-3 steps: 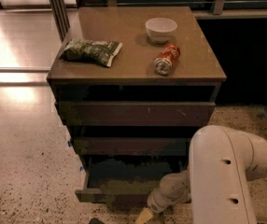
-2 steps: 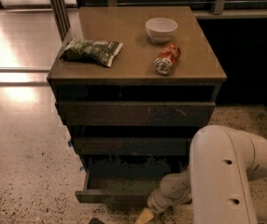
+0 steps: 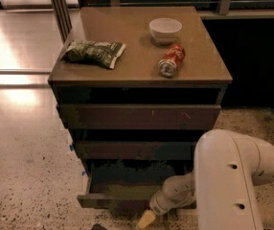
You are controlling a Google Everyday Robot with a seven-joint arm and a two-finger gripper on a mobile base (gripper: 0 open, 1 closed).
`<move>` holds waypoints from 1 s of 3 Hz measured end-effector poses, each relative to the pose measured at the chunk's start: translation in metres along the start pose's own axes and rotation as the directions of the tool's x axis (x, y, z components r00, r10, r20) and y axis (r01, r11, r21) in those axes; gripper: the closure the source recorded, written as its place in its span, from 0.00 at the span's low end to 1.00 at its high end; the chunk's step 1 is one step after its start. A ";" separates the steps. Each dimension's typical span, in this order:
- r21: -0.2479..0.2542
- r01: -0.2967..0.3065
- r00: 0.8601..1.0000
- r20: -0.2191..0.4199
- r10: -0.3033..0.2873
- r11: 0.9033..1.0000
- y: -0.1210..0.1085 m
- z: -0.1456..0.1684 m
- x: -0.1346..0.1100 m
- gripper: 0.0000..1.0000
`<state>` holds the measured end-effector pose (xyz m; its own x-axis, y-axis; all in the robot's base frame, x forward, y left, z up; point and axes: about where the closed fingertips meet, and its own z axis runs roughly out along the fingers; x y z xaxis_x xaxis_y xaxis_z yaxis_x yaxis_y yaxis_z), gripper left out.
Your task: Open bottom drawer
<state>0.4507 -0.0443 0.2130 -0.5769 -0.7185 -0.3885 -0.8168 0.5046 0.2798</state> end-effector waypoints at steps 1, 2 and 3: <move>-0.031 -0.016 1.000 -0.015 0.015 0.999 -0.004 0.021 0.000 0.00; -0.031 -0.016 1.000 -0.015 0.015 0.999 -0.004 0.021 0.000 0.00; -0.067 0.018 0.999 -0.048 -0.021 0.998 0.050 0.004 0.048 0.00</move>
Offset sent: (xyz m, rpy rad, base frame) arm 0.0034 0.0076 -0.0196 0.0055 0.0350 0.0023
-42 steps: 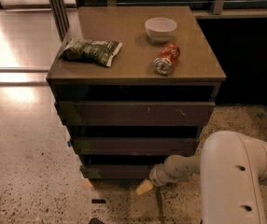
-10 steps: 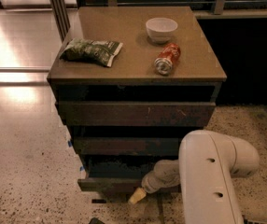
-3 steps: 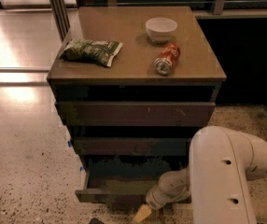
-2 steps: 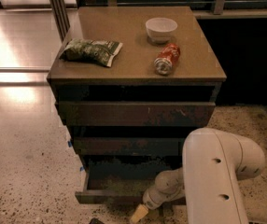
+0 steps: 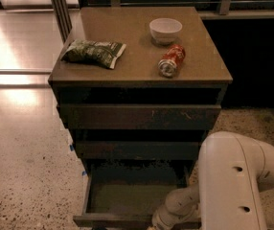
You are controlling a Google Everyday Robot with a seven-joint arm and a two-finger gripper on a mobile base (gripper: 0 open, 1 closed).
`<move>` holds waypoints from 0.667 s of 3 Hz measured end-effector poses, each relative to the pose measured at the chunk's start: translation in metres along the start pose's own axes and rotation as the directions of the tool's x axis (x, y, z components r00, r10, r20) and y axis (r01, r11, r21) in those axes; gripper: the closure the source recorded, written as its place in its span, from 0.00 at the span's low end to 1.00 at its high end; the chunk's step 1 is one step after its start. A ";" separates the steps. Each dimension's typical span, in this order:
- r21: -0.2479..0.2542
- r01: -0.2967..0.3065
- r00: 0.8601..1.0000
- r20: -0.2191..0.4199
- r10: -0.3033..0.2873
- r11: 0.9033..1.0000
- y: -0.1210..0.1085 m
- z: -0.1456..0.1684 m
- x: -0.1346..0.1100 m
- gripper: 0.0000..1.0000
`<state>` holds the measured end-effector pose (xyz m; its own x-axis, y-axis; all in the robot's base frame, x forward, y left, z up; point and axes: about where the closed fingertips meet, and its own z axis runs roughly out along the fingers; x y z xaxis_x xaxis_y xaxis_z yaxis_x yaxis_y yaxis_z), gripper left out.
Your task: Open bottom drawer
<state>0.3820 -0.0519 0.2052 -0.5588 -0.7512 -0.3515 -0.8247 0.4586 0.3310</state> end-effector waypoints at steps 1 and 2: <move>0.000 0.000 1.000 0.000 0.000 1.000 0.000 0.000 0.000 0.00; -0.046 -0.053 0.999 -0.006 0.053 0.998 0.025 0.001 0.028 0.00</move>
Offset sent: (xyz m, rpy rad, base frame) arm -0.0816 -0.0208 -0.0069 0.0356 0.1307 -0.0483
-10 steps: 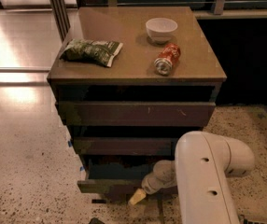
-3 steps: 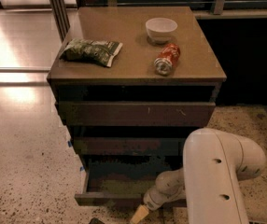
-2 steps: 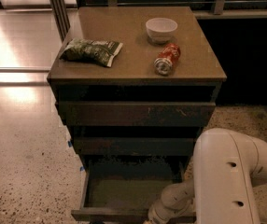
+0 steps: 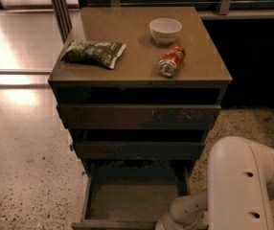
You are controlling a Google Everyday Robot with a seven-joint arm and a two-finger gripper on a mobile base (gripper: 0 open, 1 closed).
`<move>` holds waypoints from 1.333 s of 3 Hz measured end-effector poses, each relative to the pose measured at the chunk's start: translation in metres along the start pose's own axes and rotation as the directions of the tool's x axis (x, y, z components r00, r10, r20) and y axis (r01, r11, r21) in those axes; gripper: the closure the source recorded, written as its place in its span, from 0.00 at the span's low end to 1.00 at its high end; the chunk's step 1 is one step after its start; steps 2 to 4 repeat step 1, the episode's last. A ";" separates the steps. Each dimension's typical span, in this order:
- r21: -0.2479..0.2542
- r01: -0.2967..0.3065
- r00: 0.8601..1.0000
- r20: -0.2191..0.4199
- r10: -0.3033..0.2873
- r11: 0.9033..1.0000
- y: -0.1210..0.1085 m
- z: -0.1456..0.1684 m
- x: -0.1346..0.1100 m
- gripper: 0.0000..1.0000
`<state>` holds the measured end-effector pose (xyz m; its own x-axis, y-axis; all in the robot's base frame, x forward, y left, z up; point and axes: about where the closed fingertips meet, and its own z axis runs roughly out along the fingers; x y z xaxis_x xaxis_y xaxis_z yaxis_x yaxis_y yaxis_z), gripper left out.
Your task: Open bottom drawer
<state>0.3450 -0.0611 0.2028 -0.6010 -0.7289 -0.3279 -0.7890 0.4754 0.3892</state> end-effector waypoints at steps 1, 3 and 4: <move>0.000 0.000 1.000 0.000 0.000 1.000 0.000 0.000 0.000 0.00; 0.000 0.000 1.000 0.000 0.000 1.000 0.000 0.000 0.000 0.00; 0.000 0.000 1.000 0.000 0.000 1.000 0.000 0.000 0.000 0.00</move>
Offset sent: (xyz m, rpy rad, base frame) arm 0.0000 0.0000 0.0000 0.0000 0.0000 0.0000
